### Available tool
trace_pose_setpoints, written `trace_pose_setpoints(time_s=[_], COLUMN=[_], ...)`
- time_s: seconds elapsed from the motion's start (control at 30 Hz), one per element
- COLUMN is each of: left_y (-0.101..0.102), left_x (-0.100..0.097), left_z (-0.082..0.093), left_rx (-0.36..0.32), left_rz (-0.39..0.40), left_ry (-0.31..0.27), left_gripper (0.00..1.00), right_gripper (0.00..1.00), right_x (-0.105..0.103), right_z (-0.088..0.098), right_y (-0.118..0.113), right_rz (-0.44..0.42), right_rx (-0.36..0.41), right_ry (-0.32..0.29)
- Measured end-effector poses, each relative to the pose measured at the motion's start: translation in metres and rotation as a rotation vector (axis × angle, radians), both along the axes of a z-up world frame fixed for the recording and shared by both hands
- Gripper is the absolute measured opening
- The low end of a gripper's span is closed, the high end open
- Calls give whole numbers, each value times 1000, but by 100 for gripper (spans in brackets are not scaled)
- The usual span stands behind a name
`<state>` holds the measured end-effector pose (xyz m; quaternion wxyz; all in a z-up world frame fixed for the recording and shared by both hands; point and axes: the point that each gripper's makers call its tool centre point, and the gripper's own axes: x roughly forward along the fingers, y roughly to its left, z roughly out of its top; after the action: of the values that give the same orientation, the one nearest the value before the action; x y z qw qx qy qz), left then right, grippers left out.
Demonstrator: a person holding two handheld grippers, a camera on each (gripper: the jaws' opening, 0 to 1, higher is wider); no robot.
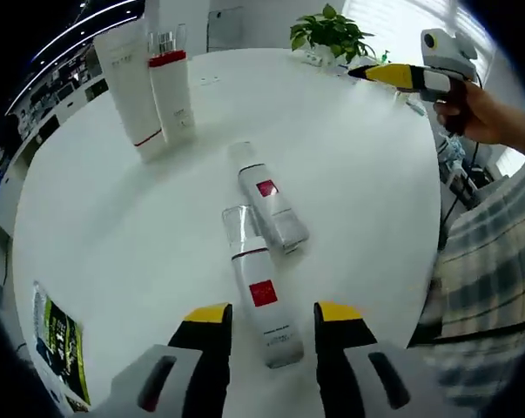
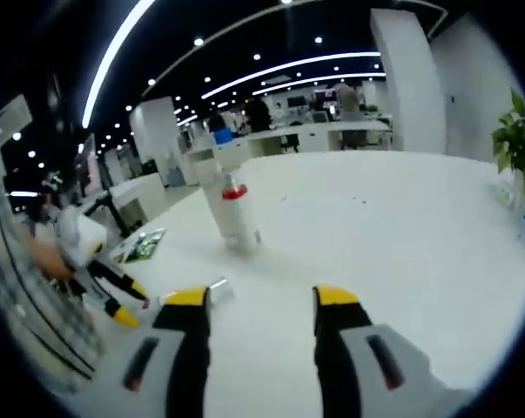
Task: Arrange the skincare products in the storage area until every visible bottle or jar stands upright without overlapping.
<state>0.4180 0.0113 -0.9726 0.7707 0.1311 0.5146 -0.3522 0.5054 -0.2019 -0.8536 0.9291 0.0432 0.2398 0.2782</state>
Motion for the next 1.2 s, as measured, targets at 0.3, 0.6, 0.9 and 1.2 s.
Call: trace_pose_setpoints(time_s=[0.3, 0.6, 0.9, 1.2], left_y=[14, 18, 21, 20], left_x=[1, 8, 15, 32], left_z=[-6, -5, 11, 50], left_rx=[57, 40, -113, -312], left_rz=[13, 18, 161, 311], left_ry=[-4, -15, 5, -32], left_gripper=[22, 20, 19, 19], right_gripper=[43, 42, 41, 41], right_x=[-15, -34, -29, -27], right_z=[2, -9, 0, -1], right_y=[-7, -10, 4, 46], right_rz=[-35, -45, -24, 53], right_rx=[8, 8, 24, 67], right_ry=[-6, 32, 17, 60])
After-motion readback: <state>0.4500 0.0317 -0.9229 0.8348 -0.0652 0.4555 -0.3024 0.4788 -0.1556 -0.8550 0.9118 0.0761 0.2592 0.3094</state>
